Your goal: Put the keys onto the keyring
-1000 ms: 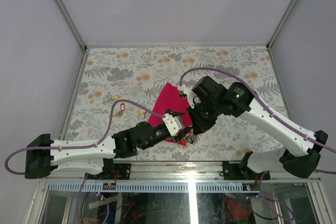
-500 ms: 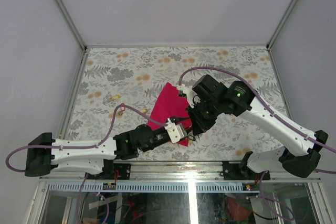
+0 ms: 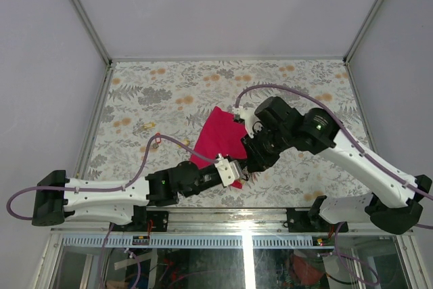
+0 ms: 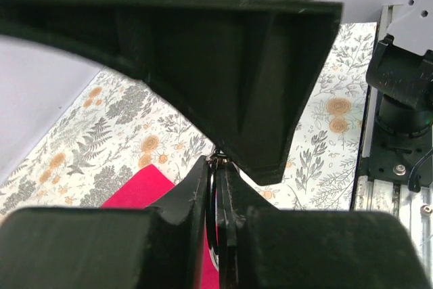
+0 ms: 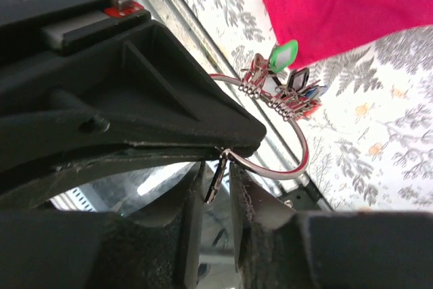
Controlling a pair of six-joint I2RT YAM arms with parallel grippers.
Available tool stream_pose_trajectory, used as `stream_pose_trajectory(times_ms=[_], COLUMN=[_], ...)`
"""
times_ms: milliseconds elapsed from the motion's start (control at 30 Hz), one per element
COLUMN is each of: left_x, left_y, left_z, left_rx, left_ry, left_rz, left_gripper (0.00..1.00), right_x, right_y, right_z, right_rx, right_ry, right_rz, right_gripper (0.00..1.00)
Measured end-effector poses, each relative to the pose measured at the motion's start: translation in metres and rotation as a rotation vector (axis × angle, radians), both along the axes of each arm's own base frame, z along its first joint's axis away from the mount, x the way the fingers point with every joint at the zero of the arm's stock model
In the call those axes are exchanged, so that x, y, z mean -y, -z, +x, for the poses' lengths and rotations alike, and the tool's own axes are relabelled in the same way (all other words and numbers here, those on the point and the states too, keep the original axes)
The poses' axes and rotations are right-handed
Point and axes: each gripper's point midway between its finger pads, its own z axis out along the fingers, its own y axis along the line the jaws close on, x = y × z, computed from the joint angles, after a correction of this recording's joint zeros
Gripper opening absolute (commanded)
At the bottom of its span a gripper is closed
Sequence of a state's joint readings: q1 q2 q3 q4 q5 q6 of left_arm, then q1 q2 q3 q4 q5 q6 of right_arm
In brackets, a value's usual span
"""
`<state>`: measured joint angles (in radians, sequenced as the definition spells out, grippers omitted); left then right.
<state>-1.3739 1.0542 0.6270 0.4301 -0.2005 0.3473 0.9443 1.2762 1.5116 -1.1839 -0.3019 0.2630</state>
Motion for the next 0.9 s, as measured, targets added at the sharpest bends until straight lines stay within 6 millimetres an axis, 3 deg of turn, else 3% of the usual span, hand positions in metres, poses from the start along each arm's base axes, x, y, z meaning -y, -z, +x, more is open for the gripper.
stream_pose_trajectory(times_ms=[133, 733, 900], left_x=[-0.001, -0.015, -0.02], left_y=[-0.006, -0.033, -0.043], left_z=[0.002, 0.012, 0.016], left_rx=[-0.039, -0.161, -0.181], left_ry=[-0.023, -0.127, -0.157], left_rz=[-0.029, -0.192, -0.244], left_gripper=[0.0, 0.0, 0.0], right_x=[-0.002, -0.004, 0.003], right_y=[-0.015, -0.057, -0.072], right_z=[0.004, 0.027, 0.025], right_rx=[0.092, 0.491, 0.629], right_ry=[0.001, 0.093, 0.101], right_rz=[0.109, 0.548, 0.723], right_gripper=[0.41, 0.49, 0.53])
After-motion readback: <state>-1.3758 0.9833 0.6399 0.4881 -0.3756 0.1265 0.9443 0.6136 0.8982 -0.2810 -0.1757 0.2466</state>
